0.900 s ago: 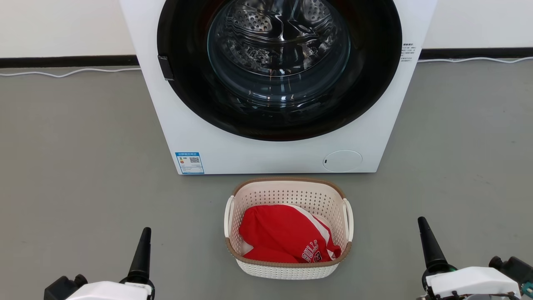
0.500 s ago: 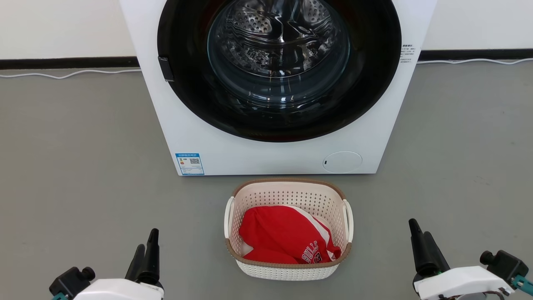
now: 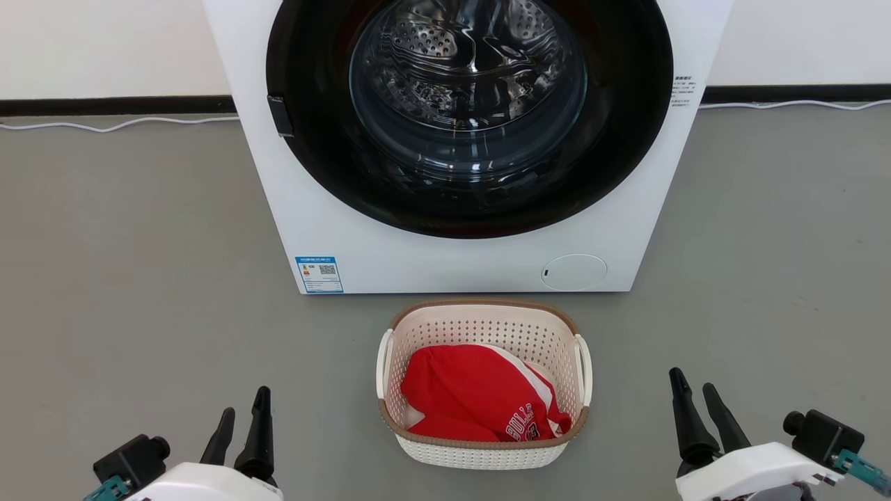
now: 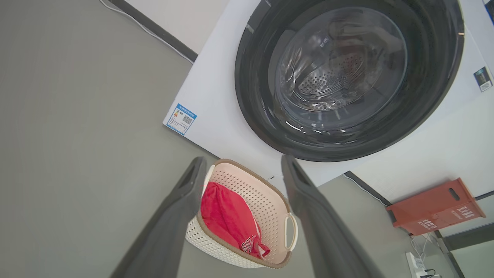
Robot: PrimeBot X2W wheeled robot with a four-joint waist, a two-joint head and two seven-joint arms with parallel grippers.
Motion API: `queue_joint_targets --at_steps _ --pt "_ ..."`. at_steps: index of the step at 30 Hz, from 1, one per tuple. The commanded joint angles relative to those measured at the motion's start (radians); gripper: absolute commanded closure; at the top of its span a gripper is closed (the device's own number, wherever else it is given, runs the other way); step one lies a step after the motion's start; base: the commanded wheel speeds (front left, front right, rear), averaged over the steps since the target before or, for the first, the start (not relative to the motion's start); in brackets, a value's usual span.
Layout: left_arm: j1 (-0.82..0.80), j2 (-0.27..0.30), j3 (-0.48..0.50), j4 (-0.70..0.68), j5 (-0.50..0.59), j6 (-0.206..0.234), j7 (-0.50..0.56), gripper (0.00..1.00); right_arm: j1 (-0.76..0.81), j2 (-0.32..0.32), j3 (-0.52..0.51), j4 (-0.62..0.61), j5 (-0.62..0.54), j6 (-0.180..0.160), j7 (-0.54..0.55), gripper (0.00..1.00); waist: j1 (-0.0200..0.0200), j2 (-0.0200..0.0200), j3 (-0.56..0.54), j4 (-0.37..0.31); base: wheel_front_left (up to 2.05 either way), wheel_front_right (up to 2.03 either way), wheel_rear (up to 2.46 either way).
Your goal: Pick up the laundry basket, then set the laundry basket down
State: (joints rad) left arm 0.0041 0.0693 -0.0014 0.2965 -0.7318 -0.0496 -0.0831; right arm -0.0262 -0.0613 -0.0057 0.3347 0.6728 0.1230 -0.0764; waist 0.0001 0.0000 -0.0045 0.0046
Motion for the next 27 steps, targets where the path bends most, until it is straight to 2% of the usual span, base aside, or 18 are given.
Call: queue_joint_targets --at_steps 1,15,27 --pt "-0.041 0.011 0.011 -0.023 0.031 0.013 -0.014 0.00 -0.050 -0.015 0.014 -0.022 -0.036 0.004 -0.020 0.00 -0.0001 0.0000 0.000 0.000 0.00 0.00 0.00" --pt "-0.038 0.053 -0.033 -0.045 0.204 0.080 -0.055 0.00 -0.053 -0.015 0.015 -0.010 -0.218 0.005 -0.061 0.00 -0.0001 0.0000 0.005 -0.001 0.00 0.00 0.00" --pt "-0.037 0.075 -0.056 -0.059 0.332 0.116 -0.087 0.00 -0.056 -0.013 0.019 -0.002 -0.355 0.006 -0.094 0.00 -0.0001 0.0000 0.010 -0.001 0.00 0.00 0.00"
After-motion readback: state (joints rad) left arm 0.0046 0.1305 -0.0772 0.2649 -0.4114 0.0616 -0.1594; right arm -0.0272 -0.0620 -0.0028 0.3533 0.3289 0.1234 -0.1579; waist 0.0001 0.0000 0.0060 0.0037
